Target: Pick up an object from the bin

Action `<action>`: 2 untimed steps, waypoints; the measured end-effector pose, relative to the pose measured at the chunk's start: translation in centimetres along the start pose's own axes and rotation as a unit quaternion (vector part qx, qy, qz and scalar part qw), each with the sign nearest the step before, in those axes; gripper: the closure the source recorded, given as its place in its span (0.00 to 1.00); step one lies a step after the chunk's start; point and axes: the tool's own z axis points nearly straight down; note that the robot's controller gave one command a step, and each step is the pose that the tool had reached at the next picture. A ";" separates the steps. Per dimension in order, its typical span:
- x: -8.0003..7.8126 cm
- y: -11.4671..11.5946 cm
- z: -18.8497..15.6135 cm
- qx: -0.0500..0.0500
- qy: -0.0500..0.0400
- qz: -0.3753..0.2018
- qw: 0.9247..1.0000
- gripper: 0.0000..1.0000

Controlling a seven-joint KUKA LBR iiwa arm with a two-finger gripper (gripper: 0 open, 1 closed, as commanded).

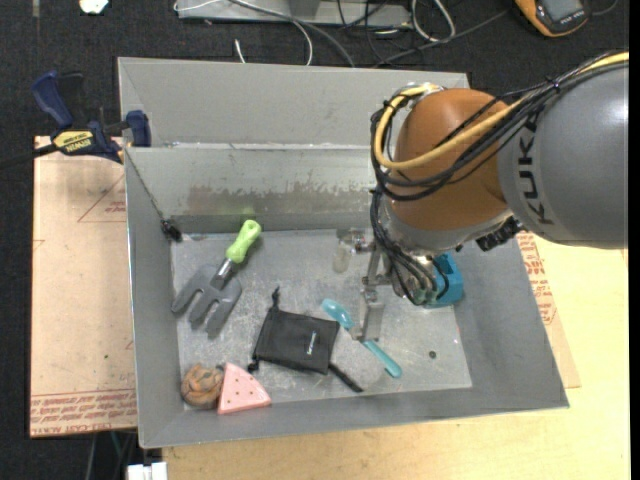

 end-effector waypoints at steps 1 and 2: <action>-0.2 0.0 -0.4 0.000 -0.004 0.001 1.000 0.00; 1.3 0.4 4.9 -0.001 -0.005 0.059 0.998 0.00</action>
Offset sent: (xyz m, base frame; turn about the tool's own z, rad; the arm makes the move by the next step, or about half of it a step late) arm -0.0395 0.0089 -0.1342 0.3029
